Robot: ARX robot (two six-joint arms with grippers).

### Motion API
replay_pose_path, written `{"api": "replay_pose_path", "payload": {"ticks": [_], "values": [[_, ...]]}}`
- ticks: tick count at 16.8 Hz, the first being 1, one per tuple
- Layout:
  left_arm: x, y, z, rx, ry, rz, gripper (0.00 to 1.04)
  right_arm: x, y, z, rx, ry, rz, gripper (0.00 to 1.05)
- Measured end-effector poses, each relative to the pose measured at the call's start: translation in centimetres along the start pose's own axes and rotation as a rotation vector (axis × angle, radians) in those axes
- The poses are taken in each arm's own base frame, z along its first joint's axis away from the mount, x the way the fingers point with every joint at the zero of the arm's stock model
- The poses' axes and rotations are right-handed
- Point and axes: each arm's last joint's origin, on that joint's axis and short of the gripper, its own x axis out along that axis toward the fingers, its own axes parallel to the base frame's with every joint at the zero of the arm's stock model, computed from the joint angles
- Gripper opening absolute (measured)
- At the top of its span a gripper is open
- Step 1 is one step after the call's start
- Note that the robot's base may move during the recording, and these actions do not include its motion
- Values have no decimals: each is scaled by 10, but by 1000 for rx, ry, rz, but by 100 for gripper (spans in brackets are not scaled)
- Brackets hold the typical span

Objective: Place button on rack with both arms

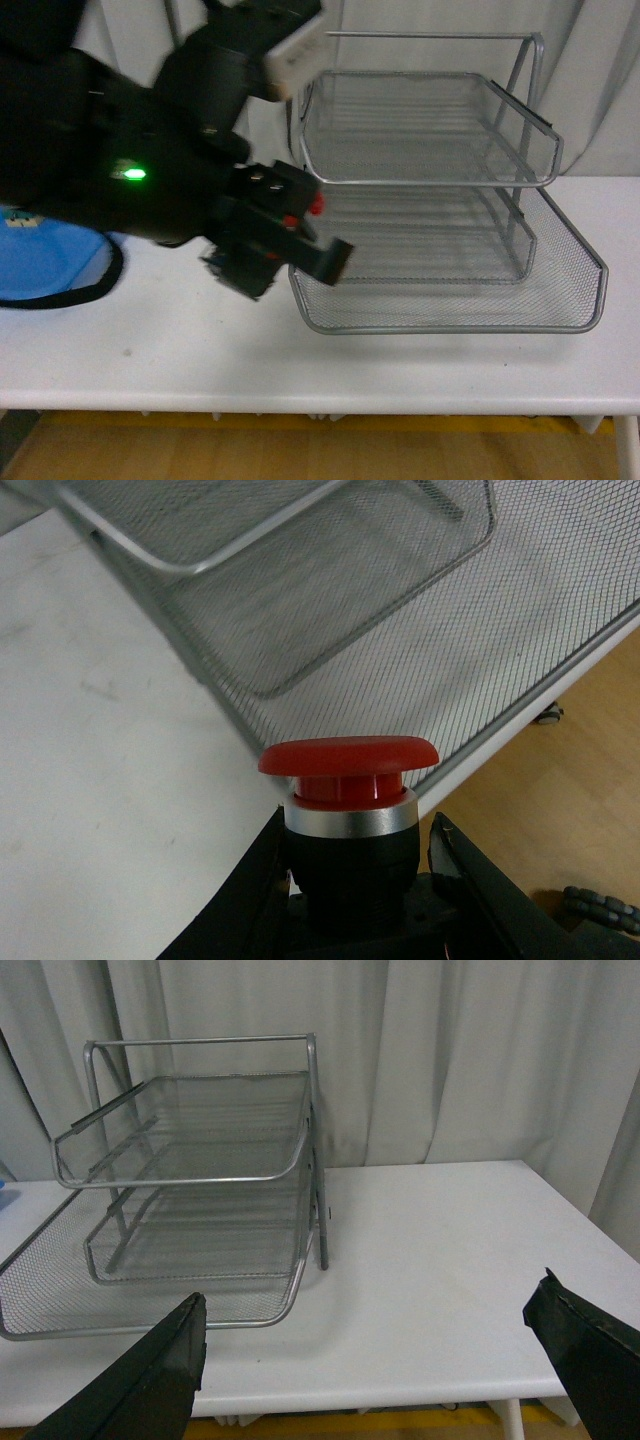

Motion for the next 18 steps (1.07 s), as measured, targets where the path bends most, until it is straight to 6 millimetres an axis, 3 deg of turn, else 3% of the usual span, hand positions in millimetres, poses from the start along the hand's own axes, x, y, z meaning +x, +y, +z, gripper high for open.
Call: {"api": "replay_pose_path", "payload": {"ticks": [6,9,10,12,15,17,18], "values": [[101,-24,47,62,37,-45,36,0,0,0,0,0,0,98],[125,-31,52,71,61,-63,36,0,0,0,0,0,0,98],[131,-32,53,73,72,-65,43,0,0,0,0,0,0,98],[135,-32,53,76,68,-59,49,0,0,0,0,0,0,98],[130,-30,57,68,28,-80,79,0,0,0,0,0,0,98],[99,-22,58,40,-93,-51,100,0,0,0,0,0,0,98],[72,-12,60,21,-191,-21,98,0,0,0,0,0,0,98]]}}
